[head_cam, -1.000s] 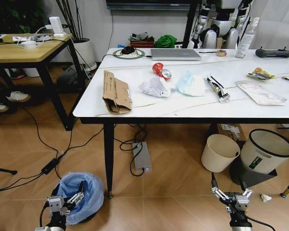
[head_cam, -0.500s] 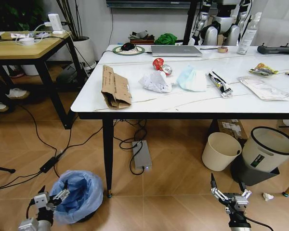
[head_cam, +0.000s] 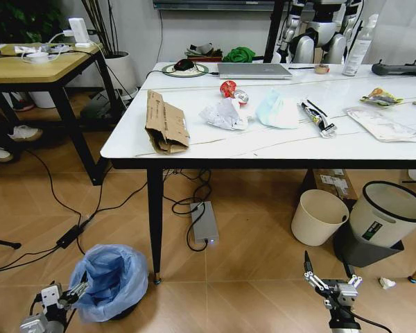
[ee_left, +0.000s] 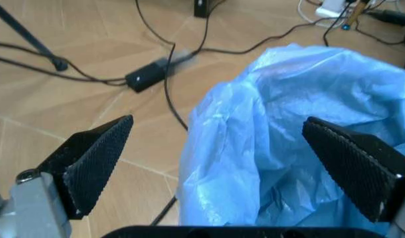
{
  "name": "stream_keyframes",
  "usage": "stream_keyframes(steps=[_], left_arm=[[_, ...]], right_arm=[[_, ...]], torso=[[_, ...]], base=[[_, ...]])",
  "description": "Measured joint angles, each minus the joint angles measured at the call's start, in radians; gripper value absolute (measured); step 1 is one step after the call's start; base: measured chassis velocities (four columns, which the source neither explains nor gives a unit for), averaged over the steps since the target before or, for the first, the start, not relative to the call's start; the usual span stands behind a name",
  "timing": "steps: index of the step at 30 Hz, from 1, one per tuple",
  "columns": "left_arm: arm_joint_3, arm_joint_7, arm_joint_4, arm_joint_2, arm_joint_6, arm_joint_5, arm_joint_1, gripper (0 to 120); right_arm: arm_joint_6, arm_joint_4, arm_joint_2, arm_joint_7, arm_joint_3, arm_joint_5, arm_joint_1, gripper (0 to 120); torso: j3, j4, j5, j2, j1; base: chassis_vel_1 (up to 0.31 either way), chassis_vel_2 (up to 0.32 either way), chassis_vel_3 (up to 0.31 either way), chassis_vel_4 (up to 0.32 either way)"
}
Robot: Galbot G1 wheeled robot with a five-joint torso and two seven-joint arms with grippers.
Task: Pick up the trash bin and place the trash from the table into it.
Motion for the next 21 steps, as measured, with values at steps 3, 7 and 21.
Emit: stream_keyframes(steps=[3, 7, 21], left_arm=[[0.002, 0.001, 0.013, 0.0, 0.017, -0.007, -0.014, 100], [0.011, 0.002, 0.036, -0.004, 0.029, -0.008, -0.037, 100], [0.032, 0.007, 0.101, -0.023, 0.039, 0.009, -0.064, 99]], right_arm=[[0.001, -0.001, 0.0, 0.0, 0.0, 0.0, -0.001, 100], [0.001, -0.001, 0.0, -0.001, 0.0, 0.0, -0.002, 100], [0.0, 0.002, 0.0, -0.002, 0.003, 0.0, 0.0, 100]], torso=[[0.001, 0.0, 0.0, 0.001, 0.0], [0.002, -0.0001, 0.0, 0.003, 0.001], [0.004, 0.0, 0.0001, 0.007, 0.002]], base=[[0.0, 0.0, 0.0, 0.0], [0.0, 0.0, 0.0, 0.0], [0.0, 0.0, 0.0, 0.0]])
